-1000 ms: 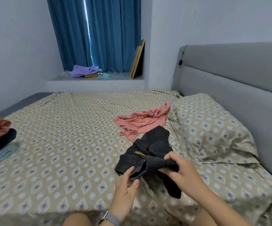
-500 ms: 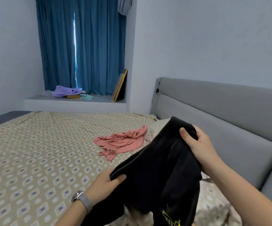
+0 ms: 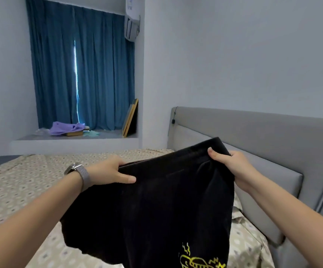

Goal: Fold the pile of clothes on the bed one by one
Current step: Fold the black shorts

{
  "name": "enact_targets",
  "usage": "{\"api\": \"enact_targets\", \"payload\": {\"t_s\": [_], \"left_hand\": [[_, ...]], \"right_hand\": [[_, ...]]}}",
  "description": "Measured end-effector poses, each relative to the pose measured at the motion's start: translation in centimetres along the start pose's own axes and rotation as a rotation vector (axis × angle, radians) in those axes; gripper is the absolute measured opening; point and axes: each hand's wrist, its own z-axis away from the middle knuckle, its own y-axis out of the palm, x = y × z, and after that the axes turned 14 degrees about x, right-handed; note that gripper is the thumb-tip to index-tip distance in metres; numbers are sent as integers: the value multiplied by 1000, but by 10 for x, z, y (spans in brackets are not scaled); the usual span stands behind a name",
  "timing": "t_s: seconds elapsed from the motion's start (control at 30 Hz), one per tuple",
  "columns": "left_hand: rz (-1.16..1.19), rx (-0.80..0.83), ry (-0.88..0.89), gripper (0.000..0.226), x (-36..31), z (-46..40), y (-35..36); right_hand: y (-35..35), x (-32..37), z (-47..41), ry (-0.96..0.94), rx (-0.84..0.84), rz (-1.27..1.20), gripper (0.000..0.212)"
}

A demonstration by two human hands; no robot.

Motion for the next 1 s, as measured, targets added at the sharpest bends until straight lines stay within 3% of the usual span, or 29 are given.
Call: {"api": "enact_targets", "payload": {"t_s": [0.1, 0.23, 0.33, 0.47, 0.67, 0.83, 1.0], "left_hand": [[-156, 132, -72, 36, -7, 16, -15], [-324, 265, -245, 37, 14, 29, -11], [-133, 244, -256, 39, 34, 35, -4], [322, 73, -235, 44, 28, 36, -5], [449, 46, -285, 24, -28, 22, -20], [742, 53, -145, 24, -51, 12, -21], [834, 30, -85, 22, -67, 2, -23]], "right_hand": [[0, 4, -1, -55, -46, -7, 30], [0, 10, -1, -113, -54, -7, 28], [-1, 11, -2, -110, -48, 7, 28], [-3, 15, -11, -30, -75, -108, 27], [27, 20, -20, -4, -91, -132, 34], [66, 31, -14, -112, 33, -58, 31], [101, 36, -4, -178, 142, 35, 23]]}}
